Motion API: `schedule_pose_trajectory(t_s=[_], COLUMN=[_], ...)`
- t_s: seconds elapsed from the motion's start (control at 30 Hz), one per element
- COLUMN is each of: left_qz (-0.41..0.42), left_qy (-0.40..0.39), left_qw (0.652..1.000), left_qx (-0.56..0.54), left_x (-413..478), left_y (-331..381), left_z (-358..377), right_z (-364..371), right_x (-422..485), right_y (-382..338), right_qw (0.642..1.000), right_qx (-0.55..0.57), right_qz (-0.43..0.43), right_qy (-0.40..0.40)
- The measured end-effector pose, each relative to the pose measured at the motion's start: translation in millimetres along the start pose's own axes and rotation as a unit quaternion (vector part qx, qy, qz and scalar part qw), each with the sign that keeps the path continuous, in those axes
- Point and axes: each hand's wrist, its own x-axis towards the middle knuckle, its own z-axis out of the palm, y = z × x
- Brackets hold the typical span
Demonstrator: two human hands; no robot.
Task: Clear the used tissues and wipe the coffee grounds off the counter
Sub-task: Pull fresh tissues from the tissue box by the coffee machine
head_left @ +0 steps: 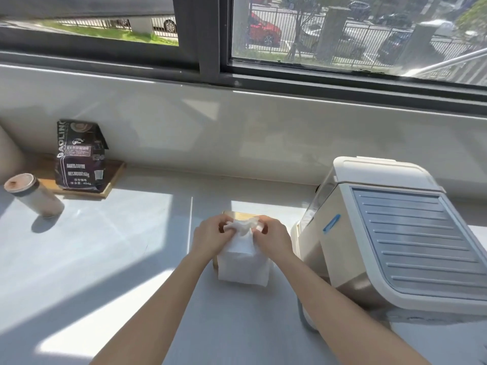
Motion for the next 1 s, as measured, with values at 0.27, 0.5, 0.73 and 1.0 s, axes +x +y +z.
schedule_pose_trajectory(t_s=[0.27, 0.5, 0.73, 1.0], left_qz=[0.046, 0.135, 0.008, -0.065], left_qy=[0.046, 0.046, -0.045, -0.217], left_qw=[0.978, 0.947, 0.969, 0.967], left_qx=[-0.200, -0.288, -0.244, -0.117], left_x=[-6.0, -7.5, -27.4, -44.0], left_y=[39.4, 108.6, 59.8, 14.6], left_z=[-33.9, -115.1, -76.7, -40.9], right_z=[-32.3, -91.0, -58.8, -35.2], right_x=[-2.3, -14.3, -30.6, -50.8], right_y=[-40.2, -116.4, -64.4, -16.3], right_qw=[0.973, 0.929, 0.963, 0.981], right_qx=[0.202, 0.309, 0.266, 0.139], right_qz=[-0.071, -0.183, -0.040, 0.032], right_qy=[0.084, 0.094, -0.020, -0.135])
